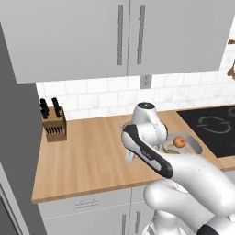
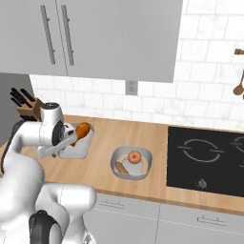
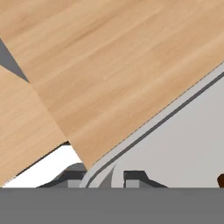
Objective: Take the meat container that has the chicken drumstick and place it on the second highest rack of the freezer. Then take the vegetable container that has the onion and sweet potato and place it on the highest rack of the freezer.
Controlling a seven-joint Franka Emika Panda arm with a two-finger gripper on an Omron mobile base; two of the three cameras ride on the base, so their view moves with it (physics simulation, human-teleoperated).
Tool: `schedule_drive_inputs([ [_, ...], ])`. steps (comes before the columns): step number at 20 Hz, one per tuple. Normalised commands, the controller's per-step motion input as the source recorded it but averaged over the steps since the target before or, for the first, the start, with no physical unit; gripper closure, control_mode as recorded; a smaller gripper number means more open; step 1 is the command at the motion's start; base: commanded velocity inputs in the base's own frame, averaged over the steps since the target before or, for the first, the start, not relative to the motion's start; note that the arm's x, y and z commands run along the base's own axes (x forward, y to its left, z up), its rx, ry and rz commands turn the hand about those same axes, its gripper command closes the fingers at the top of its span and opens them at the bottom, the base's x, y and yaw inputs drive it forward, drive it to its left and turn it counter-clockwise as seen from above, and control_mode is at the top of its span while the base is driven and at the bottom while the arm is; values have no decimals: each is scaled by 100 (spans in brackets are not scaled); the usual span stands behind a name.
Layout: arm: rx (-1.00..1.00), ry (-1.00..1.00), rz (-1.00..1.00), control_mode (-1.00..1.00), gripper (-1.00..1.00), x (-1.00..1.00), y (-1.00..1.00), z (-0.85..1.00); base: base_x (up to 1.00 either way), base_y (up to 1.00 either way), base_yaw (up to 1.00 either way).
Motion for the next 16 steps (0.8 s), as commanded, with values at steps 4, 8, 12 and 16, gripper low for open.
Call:
schedule_drive_inputs([
  [4, 3, -18, 0, -100, 100, -49, 26, 96, 0, 0, 0],
  [8, 4, -2, 0, -100, 100, -56, 21, 93, 0, 0, 0],
  [12, 2, 4, 0, -100, 100, -49, 4, 92, 0, 0, 0],
  [16, 0, 6, 0, -100, 100, -34, 5, 57, 0, 0, 0],
])
